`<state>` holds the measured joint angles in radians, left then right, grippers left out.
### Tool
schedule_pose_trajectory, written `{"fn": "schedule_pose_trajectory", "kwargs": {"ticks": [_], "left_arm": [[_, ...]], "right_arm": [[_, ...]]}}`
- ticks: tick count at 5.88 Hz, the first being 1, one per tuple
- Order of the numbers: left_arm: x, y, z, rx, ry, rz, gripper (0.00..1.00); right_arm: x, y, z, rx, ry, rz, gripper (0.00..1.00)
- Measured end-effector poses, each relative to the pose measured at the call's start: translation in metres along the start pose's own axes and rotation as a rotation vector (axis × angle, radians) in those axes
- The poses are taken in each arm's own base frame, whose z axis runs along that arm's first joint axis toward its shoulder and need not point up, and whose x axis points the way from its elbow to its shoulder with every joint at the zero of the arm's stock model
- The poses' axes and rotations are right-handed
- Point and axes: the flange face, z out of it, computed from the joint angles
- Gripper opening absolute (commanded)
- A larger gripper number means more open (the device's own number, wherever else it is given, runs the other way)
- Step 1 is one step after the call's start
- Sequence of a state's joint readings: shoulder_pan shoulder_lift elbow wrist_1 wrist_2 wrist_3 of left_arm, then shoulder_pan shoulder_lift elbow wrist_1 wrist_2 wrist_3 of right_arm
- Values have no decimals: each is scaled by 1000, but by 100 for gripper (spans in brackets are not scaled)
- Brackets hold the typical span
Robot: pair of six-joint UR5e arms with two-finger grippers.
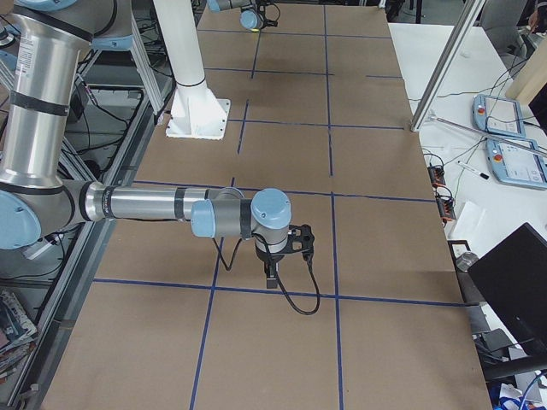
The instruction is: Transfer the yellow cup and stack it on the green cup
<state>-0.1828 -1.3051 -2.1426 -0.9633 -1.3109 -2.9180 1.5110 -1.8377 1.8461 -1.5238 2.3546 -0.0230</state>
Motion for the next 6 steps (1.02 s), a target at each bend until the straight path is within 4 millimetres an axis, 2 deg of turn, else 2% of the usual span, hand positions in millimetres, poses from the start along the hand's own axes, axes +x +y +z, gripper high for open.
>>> {"fn": "schedule_pose_trajectory", "kwargs": {"ticks": [1, 3, 5, 6], "left_arm": [[-25, 23, 28, 73, -14, -8, 100], [-55, 49, 81, 179, -14, 16, 100], [-73, 61, 116, 217, 0, 25, 100], [-80, 59, 125, 233, 5, 28, 100]], "right_arm": [[0, 0, 0, 1, 0, -2, 100], [-1, -1, -1, 3, 0, -4, 100], [-1, -2, 0, 2, 0, -4, 100], [-1, -2, 0, 1, 1, -4, 100]]}}
